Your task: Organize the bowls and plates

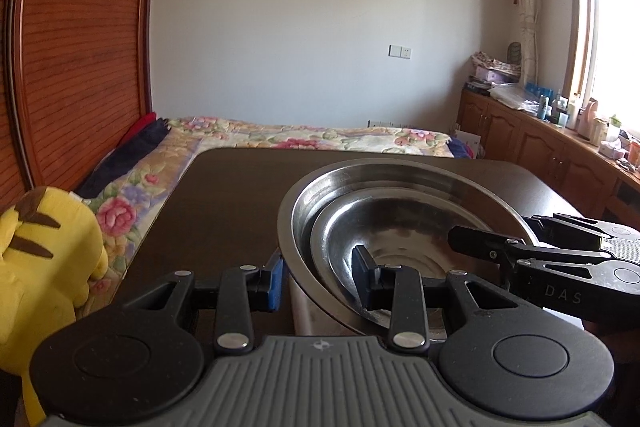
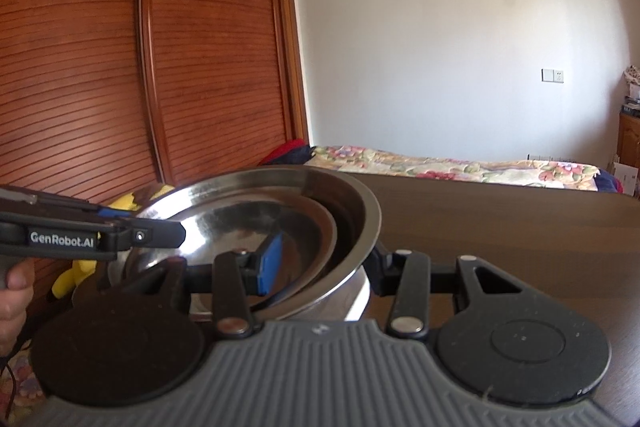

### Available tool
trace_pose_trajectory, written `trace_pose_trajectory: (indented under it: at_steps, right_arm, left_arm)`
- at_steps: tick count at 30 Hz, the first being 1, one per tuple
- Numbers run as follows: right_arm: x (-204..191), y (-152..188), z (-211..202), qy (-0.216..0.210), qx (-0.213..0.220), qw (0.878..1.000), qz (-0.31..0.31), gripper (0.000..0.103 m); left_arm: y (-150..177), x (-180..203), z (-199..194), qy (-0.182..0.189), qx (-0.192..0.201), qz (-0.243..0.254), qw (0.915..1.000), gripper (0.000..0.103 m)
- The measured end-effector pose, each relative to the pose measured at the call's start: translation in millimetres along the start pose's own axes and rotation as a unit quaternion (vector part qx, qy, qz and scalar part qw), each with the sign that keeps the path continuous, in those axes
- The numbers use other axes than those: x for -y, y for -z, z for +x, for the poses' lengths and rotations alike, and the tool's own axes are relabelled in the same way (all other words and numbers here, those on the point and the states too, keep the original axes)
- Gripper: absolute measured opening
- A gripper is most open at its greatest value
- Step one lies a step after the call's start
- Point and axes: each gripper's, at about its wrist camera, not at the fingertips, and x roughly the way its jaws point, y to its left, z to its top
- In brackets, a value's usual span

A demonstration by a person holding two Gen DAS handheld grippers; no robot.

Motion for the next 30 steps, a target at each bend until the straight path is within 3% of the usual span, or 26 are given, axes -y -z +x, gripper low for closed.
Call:
trace_pose_trajectory:
  at_steps: [21,30]
  right_arm:
    - [0.2,13.2,8.0,-0.002,-0.018,1.0,0.007,0.047]
    - [-1.1,13.8,8.5,-0.006,-0.019,1.0,0.004,0.054]
  left_arm:
    - [11.6,4.5,11.6,-0.01,-0.011,0.01,0.9998,0.036]
    - [13.0,1.7,12.1,-0.006,-0.01,0.007,0.9999,0.039]
